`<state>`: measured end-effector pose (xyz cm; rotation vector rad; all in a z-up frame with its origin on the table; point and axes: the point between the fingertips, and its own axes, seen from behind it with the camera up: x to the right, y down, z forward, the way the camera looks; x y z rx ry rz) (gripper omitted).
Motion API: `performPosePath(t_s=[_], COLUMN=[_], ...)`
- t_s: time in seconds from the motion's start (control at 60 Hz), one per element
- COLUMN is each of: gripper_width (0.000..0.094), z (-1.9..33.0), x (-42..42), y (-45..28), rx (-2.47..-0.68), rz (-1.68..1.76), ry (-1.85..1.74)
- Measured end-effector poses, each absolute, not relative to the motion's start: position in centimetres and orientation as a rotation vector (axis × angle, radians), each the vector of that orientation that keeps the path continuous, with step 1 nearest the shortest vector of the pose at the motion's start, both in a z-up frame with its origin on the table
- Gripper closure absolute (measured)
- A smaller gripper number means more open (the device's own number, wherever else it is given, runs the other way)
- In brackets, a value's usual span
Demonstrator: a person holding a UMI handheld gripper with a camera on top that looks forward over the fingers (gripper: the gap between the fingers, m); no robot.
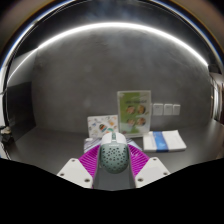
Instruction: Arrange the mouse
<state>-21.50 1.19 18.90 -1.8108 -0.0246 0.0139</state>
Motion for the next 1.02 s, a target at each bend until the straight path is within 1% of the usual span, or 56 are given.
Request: performPosePath(t_s=[0.033, 0.133, 0.183, 0.25, 0.35, 0.4, 0.433, 0.45, 0.467, 0.55, 0.567, 0.583, 0.667, 0.683, 0.817, 0.883, 1.017], gripper_width=[0.0524, 0.0523, 0.0521, 0.0521, 0.0516, 0.0472, 0.0462, 0.0438, 0.0442, 0.0379, 0.0279, 0.0267, 0.0037, 0.0077, 0.0079, 0.0081, 0.0087], z=[17.3, 10.0, 6.7, 3.2, 0.3, -1.1, -0.8, -1.0, -1.0, -1.0, -1.1, -1.1, -0.8, -0.6, 3.0, 4.7, 6.5], x=[-23.9, -29.4, -30.9, -31.5, -30.7, -30.9, -31.0, -30.9, -31.0, -30.9, -30.8, -30.6, -29.7, -29.6, -30.8, -30.1, -23.6], y=[0.6, -0.8, -1.6, -2.4, -2.5, -3.1, -2.7, -2.9, -2.9, -2.8, -2.8, -3.0, -4.1, -4.4, -8.8, -11.7, -17.1], rx=[-1.836, -1.977, -2.04, -2.088, -2.151, -2.201, -2.169, -2.178, -2.174, -2.179, -2.187, -2.197, -2.243, -2.247, -2.223, -2.201, -2.159], rz=[0.018, 0.042, 0.042, 0.016, -0.025, -0.011, -0.011, -0.012, -0.012, -0.008, -0.011, -0.015, -0.02, -0.009, 0.24, 0.321, 0.316], ry=[-0.028, -0.048, -0.063, -0.061, -0.038, -0.044, -0.049, -0.054, -0.056, -0.053, -0.051, -0.047, -0.026, -0.022, -0.042, -0.053, -0.035])
